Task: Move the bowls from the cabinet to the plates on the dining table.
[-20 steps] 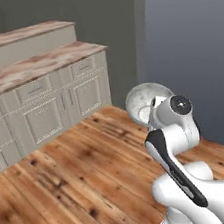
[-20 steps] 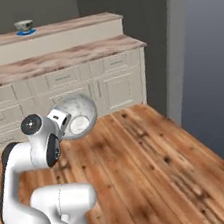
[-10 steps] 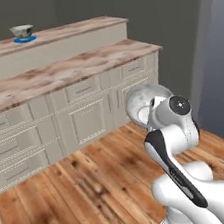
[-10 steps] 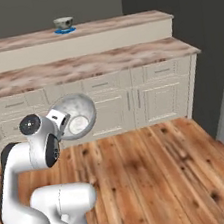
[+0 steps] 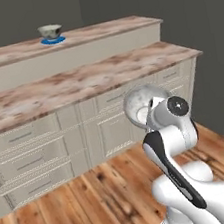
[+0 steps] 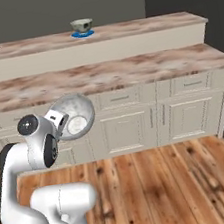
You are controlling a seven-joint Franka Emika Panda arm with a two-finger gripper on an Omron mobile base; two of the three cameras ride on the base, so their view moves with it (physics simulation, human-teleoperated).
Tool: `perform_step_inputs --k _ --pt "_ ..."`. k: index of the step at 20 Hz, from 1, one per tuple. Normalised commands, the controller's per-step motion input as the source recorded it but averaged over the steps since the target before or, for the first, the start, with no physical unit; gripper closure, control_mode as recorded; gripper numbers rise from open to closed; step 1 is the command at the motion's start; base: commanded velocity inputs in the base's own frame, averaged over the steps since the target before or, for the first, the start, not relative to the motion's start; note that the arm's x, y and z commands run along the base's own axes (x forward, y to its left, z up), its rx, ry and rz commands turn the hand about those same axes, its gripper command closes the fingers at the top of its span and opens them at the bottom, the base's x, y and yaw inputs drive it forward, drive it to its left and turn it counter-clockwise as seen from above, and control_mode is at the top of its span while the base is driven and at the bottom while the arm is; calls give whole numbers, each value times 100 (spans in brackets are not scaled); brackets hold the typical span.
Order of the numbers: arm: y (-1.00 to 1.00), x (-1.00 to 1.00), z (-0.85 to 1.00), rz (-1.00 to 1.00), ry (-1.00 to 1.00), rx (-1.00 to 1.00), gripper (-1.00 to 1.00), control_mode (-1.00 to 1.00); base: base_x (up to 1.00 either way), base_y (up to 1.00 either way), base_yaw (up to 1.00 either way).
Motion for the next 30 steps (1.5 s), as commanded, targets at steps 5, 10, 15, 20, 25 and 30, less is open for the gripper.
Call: perform_step_inputs --k 5,10,15,20,25,30 --pt "0 0 0 0 0 0 100 100 48 64 16" --pt "0 0 0 0 0 0 100 100 37 76 16" --pt "0 0 0 0 0 0 100 100 47 72 15" --pt "0 0 0 0 0 0 100 100 68 67 12" --pt "0 0 0 0 0 0 100 100 66 60 16" --pt "0 0 0 0 0 0 100 100 48 64 17"
